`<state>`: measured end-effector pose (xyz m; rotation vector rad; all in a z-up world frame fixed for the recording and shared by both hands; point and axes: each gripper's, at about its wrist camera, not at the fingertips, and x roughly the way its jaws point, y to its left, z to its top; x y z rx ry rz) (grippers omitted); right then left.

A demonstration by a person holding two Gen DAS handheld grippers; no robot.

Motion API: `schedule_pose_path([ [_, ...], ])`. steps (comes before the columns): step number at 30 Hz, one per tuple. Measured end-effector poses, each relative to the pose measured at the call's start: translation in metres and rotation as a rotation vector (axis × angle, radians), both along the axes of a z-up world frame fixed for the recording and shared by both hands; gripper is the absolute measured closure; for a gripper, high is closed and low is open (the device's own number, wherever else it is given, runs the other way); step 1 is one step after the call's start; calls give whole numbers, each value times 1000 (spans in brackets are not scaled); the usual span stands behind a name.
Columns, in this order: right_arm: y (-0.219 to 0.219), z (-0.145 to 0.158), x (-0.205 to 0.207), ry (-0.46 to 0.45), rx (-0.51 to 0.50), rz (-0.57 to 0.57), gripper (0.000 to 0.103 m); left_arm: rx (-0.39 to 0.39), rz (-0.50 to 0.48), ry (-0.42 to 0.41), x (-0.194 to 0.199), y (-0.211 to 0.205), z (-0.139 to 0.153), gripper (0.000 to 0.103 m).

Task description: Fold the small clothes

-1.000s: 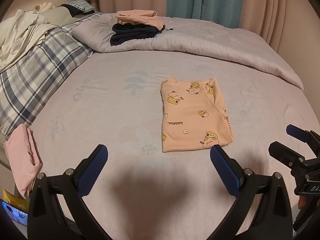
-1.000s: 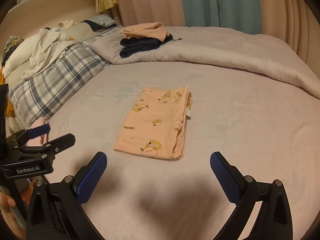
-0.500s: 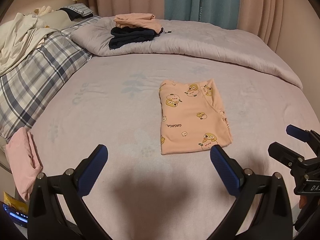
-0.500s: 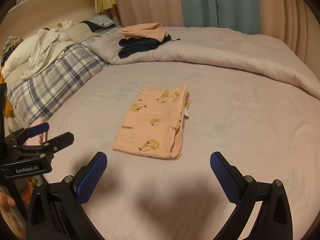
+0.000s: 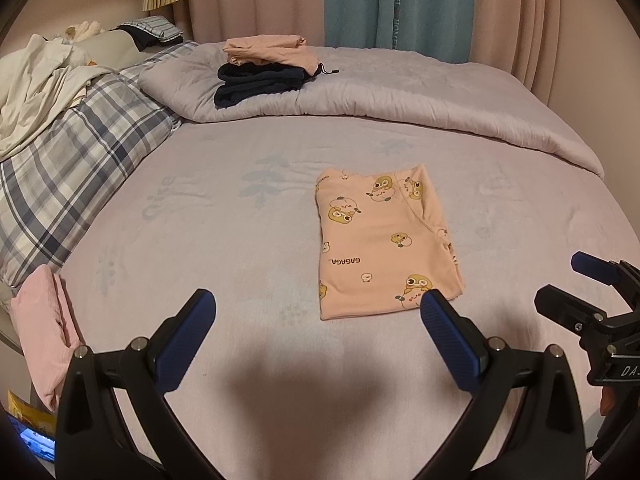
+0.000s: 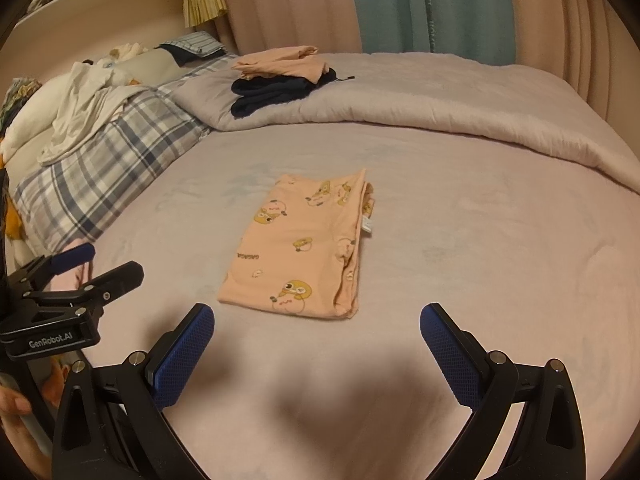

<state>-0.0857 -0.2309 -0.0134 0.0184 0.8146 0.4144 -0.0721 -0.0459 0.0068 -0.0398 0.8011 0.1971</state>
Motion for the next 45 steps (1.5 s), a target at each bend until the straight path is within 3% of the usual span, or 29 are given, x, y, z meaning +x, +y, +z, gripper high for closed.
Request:
schedule_pose_path([
  [18,-3,-7,4,19,-8,-28,1,-7,10,18,8,9,-9,1],
  [35,-42,-19,15,55,10,-156,1,2,29,27,13,17,-20,1],
  [45,-81,-32,23,70,4,-292,1,6,42,36,18,22,-27,1],
])
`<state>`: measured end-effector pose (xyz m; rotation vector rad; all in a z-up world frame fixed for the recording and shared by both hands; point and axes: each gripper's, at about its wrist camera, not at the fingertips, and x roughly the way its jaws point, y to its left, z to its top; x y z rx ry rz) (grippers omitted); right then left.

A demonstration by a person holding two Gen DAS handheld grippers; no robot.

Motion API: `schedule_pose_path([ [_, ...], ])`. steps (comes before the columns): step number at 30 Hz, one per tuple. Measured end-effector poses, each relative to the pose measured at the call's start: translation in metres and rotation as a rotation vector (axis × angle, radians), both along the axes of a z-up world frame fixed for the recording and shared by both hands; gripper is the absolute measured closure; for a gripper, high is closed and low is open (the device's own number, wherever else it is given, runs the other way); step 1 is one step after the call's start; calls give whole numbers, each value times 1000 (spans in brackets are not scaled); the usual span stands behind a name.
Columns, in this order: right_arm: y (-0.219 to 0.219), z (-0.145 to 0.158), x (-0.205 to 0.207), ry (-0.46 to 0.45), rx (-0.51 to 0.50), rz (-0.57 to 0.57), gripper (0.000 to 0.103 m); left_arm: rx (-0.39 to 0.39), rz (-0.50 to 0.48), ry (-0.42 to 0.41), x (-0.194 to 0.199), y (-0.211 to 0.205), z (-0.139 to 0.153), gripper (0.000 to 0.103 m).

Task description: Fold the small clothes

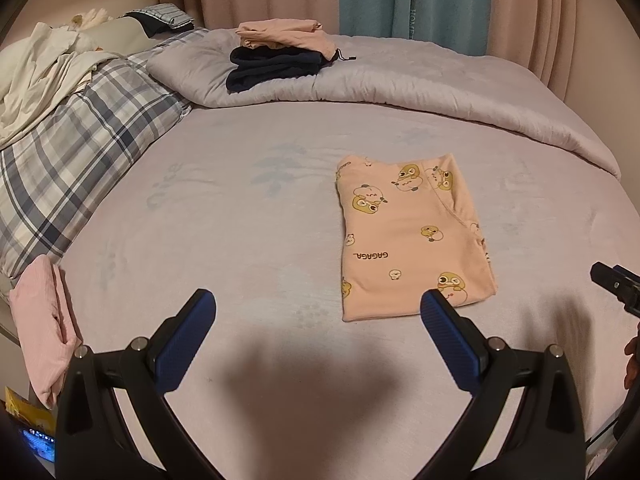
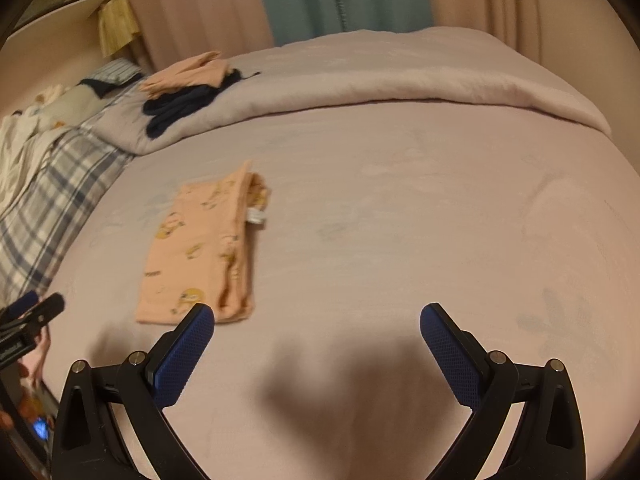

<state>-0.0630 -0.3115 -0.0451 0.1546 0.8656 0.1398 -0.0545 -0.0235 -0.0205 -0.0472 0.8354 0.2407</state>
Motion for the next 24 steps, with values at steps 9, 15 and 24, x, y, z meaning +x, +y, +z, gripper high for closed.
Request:
schedule_pose_path([
  [9,-48,-27,8,25,-40,-147,1,3,36,19,12,16,-17,1],
  [15,-99,-51,12,49,-93,-302,1,23,114,29,31,46,-41,1],
  [24,-175,-68,34,55,-197,-491,1,23,343,73,61,140,-91,1],
])
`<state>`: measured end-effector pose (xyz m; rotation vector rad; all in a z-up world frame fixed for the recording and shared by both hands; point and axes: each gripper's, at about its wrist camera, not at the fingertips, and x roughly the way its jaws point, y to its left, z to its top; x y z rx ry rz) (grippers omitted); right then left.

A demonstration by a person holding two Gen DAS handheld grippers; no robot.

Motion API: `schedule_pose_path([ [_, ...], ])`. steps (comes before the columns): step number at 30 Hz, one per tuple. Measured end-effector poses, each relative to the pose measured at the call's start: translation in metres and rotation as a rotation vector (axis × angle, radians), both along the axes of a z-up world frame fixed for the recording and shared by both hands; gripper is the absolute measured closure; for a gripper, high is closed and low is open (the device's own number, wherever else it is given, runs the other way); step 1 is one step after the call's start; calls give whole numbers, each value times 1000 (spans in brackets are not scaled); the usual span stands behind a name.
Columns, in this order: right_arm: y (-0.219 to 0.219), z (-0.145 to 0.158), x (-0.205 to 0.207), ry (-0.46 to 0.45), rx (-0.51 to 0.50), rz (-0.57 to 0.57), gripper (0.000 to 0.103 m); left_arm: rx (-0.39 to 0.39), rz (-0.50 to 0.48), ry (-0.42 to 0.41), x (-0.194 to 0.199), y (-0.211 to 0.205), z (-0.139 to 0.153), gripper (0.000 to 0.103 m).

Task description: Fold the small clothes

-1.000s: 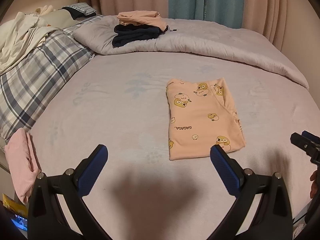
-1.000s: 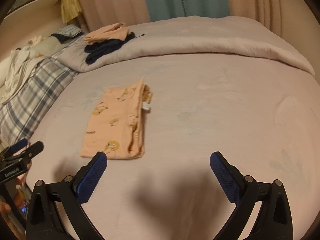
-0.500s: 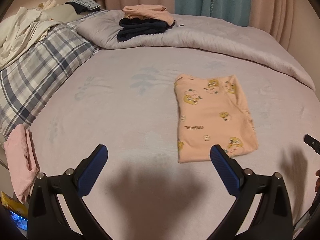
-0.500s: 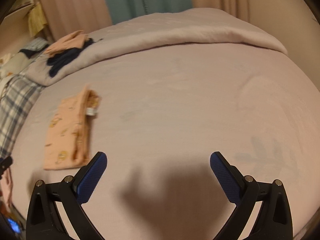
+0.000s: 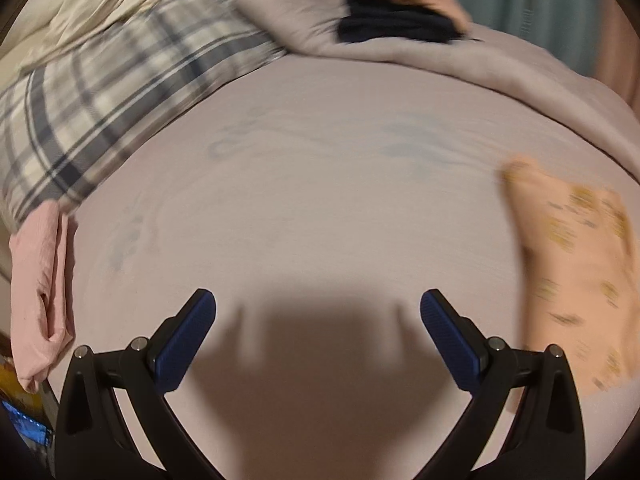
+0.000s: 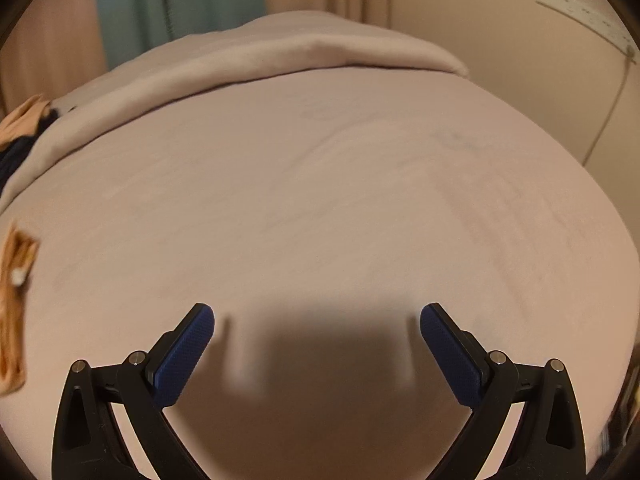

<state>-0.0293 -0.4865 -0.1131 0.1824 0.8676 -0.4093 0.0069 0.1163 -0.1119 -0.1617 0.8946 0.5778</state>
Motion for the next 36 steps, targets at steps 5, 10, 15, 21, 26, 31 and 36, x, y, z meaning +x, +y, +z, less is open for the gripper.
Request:
schedule_pose_path([
  [5,-34,-7,17,-2,1,-71,1,-31,141,15,5,60,-21,1],
  [10,-58,-23,33,13,33,-125,1,-69,223,12,5,101,-34,1],
  [15,-60,-24,39,18,33,-121,1,-112,229,-35,0,116,-41,0],
  [21,-56,-27,40,18,15,-116,1,-90,228,-20,2,112,-43,0],
  [26,-54,-27,37,22,10,-116,1,-99,228,-28,2,115,-44,0],
  [31,-50,-25,33,20,7,-118,1,-98,227,-28,2,116,-44,0],
  [36,-52,-26,36,20,8,-118,1,-96,227,-26,3,115,-44,0],
])
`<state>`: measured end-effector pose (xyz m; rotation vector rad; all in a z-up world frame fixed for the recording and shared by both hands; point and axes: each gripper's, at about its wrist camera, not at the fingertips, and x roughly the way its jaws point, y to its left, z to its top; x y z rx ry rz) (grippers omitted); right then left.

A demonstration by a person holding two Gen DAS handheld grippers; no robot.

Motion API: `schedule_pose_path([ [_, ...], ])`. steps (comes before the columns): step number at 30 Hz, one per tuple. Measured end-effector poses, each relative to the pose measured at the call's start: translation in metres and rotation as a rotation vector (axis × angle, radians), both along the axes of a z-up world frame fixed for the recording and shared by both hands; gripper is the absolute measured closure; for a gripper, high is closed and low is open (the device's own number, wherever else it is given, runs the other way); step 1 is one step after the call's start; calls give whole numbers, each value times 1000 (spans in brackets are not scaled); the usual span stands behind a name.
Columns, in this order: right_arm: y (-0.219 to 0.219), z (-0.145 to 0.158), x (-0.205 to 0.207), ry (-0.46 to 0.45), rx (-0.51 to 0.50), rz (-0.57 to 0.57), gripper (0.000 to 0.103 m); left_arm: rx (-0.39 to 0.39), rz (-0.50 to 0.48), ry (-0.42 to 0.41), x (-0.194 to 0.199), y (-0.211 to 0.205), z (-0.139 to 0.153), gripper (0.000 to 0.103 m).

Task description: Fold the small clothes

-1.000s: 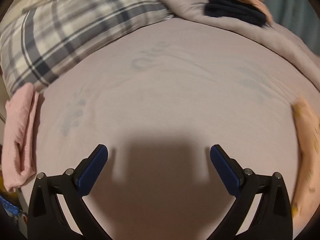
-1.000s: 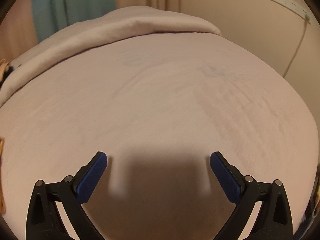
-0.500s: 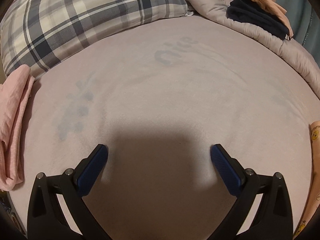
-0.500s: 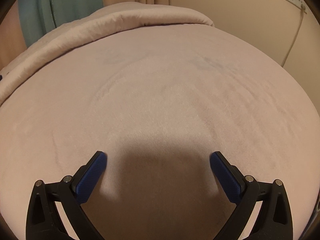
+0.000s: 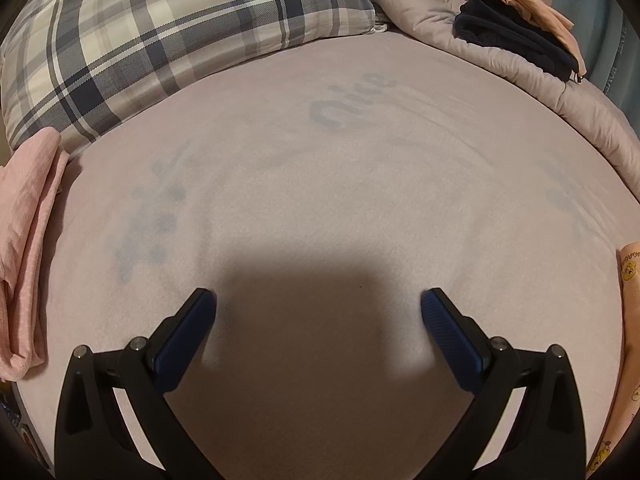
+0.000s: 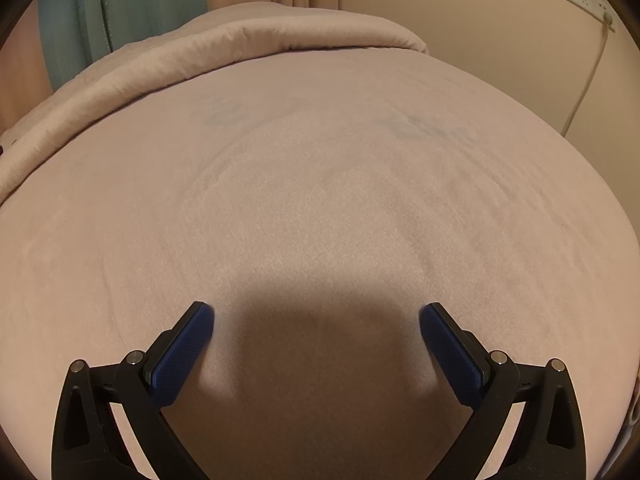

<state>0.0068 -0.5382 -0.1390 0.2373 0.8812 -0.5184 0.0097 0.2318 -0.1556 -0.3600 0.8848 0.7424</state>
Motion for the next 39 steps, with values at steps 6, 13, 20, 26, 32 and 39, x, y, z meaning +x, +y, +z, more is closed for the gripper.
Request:
schedule_pose_path([
  [6,0,0,1,0,0,0,1,0,0,0,0,0,0,0],
  [13,0,0,1,0,0,0,1,0,-1,-1,0,0,0,0],
  [20,0,0,1,0,-1,0,1,1,-1,-1,0,1,0,0],
  [26,0,0,1,0,0,0,1,-2,-1,-2,0,1,0,0],
  [32,0,0,0,-2,-2,1,1,-2,-1,-3,0,0,-1,0],
  [39,-2,-3,3,-2,0,5,0,0,-2,-1,-1,0,-1,0],
])
